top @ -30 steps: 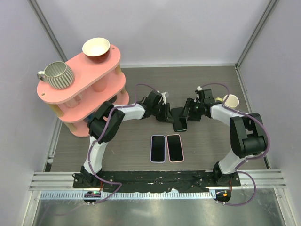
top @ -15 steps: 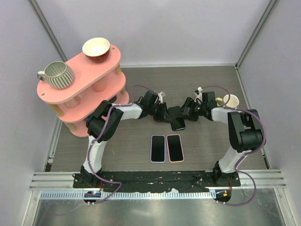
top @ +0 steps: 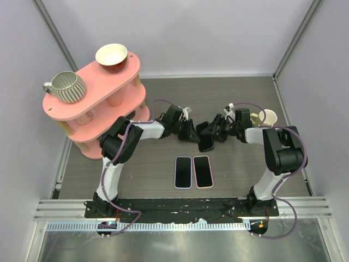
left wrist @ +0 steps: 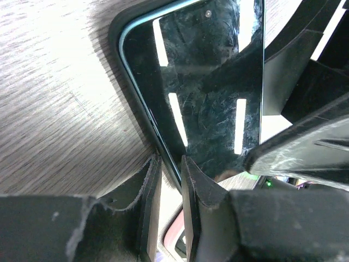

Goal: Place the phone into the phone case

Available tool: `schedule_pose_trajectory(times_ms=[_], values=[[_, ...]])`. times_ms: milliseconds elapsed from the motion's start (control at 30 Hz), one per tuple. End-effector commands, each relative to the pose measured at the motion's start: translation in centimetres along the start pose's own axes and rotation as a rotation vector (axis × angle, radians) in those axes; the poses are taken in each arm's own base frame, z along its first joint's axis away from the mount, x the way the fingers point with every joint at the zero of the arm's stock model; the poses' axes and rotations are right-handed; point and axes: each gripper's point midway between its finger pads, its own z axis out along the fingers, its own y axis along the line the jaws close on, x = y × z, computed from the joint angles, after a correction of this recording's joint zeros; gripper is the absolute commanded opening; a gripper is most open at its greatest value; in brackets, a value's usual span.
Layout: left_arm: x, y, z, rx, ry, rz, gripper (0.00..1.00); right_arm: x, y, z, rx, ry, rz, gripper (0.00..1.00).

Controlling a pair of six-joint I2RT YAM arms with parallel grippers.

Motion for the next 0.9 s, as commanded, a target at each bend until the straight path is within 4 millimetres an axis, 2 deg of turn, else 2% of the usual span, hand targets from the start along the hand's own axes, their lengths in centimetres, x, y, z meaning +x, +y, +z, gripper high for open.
schedule_pose_trajectory(times_ms=[0, 33, 133, 233, 267, 367, 533, 667, 700, 767, 800, 833, 867], values=[[0.5, 0.4, 0.3, 0.0, 0.006, 0.007, 0.25, 0.8, -0.6, -0.3, 0.035, 0.049, -0.025, 0.63], [0.5, 0.5, 0.4, -0.002, 0.006, 0.008, 0.25, 0.7, -0.5, -0.3, 0.036, 0.045, -0.029, 0.61], [0.6, 0.5, 0.4, -0.005, 0.013, 0.008, 0.25, 0.6, -0.8, -0.4, 0.062, 0.034, -0.025, 0.45], [0.5, 0.3, 0.2, -0.006, 0.012, 0.012, 0.25, 0.1, -0.1, -0.7, 0.051, 0.004, -0.029, 0.26], [0.2, 0.1, 0.0, -0.005, 0.003, 0.018, 0.25, -0.4, 0.3, -1.0, 0.047, -0.021, -0.045, 0.14], [-0.6, -0.5, -0.6, -0.006, -0.012, 0.025, 0.26, -0.9, 0.6, -1.3, 0.055, -0.055, -0.066, 0.01], [-2.1, -1.4, -2.3, -0.01, -0.034, 0.019, 0.35, -1.6, 1.9, -1.8, 0.019, -0.087, -0.095, 0.01], [-4.5, -2.7, -5.5, 0.016, -0.106, 0.024, 0.44, -2.2, 3.8, -2.7, -0.022, -0.115, -0.132, 0.01], [-5.1, -3.8, -6.7, 0.029, -0.129, 0.042, 0.48, -2.2, 4.5, -2.9, -0.044, -0.115, -0.14, 0.01], [-5.8, -4.6, -8.0, 0.042, -0.153, 0.071, 0.54, -2.5, 6.4, -3.6, -0.097, -0.138, -0.152, 0.01], [-5.6, -4.7, -8.5, 0.038, -0.142, 0.071, 0.59, -2.2, 7.1, -3.9, -0.129, -0.134, -0.152, 0.01], [-5.3, -5.7, -9.3, 0.069, -0.137, 0.093, 0.6, -2.8, 8.7, -4.6, -0.175, -0.172, -0.194, 0.01], [-5.2, -6.3, -9.7, 0.087, -0.137, 0.103, 0.61, -2.5, 9.2, -4.9, -0.202, -0.17, -0.153, 0.01]])
